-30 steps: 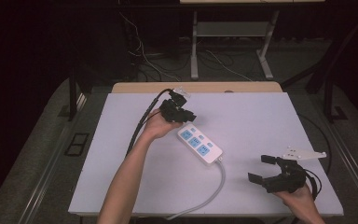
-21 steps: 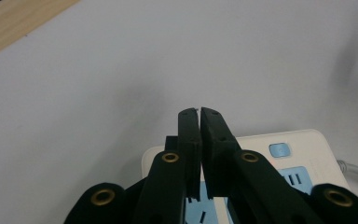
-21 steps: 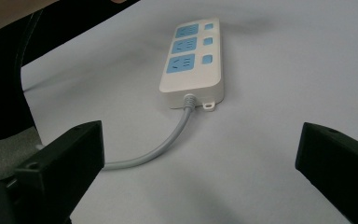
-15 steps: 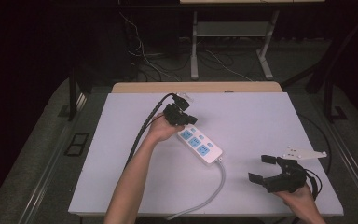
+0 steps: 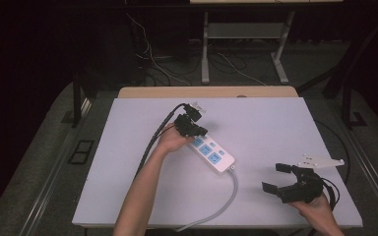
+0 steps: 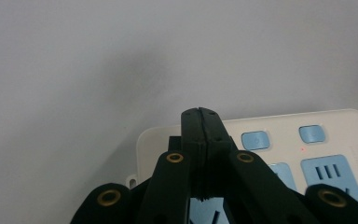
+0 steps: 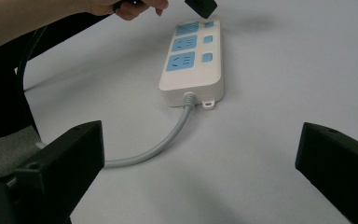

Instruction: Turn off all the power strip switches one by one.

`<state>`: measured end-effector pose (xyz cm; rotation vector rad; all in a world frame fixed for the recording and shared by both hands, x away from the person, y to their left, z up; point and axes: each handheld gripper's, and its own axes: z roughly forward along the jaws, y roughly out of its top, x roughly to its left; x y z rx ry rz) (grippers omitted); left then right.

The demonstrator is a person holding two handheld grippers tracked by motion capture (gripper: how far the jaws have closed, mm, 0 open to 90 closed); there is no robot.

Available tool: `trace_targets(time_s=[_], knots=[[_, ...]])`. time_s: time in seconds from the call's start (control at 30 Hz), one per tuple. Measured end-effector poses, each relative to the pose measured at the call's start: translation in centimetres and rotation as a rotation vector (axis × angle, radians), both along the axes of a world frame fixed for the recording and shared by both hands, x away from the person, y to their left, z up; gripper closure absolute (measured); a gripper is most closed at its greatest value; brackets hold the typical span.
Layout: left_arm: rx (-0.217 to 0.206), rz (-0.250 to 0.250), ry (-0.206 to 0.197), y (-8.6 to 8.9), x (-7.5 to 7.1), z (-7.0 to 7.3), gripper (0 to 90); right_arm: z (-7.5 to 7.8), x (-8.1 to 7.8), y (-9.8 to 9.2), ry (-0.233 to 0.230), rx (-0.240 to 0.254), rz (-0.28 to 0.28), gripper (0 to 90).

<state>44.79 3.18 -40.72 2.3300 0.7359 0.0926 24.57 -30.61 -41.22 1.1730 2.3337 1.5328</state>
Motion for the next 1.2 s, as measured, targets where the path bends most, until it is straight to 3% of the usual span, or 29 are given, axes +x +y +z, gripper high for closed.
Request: trace_targets(time_s=[0.1,0.37,0.57,0.73,1.0,1.2], knots=[[0.016,-0.005,0.009,-0.1,0.1,-0.4,88.9,0.0,0.0,0.0,-0.001,0.001,0.0,1.0],[0.002,-0.001,0.009,-0.1,0.0,-0.6,89.3,0.0,0.0,-0.1,0.001,0.001,-0.001,1.0],[-0.066,0.024,0.027,0.6,-0.1,-1.2,89.7,0.0,0.0,-0.1,-0.001,0.001,-0.003,1.0],[-0.025,0.023,0.0,0.2,-0.4,-1.0,89.8,0.1,-0.1,0.0,-0.004,-0.006,-0.003,1.0],[-0.045,0.032,0.031,0.6,-0.3,-1.0,89.6,0.0,0.0,0.0,-0.003,-0.01,-0.003,1.0],[-0.022,0.03,0.028,0.4,-0.3,-0.8,89.5,0.0,0.0,-0.1,-0.002,-0.011,-0.004,1.0]])
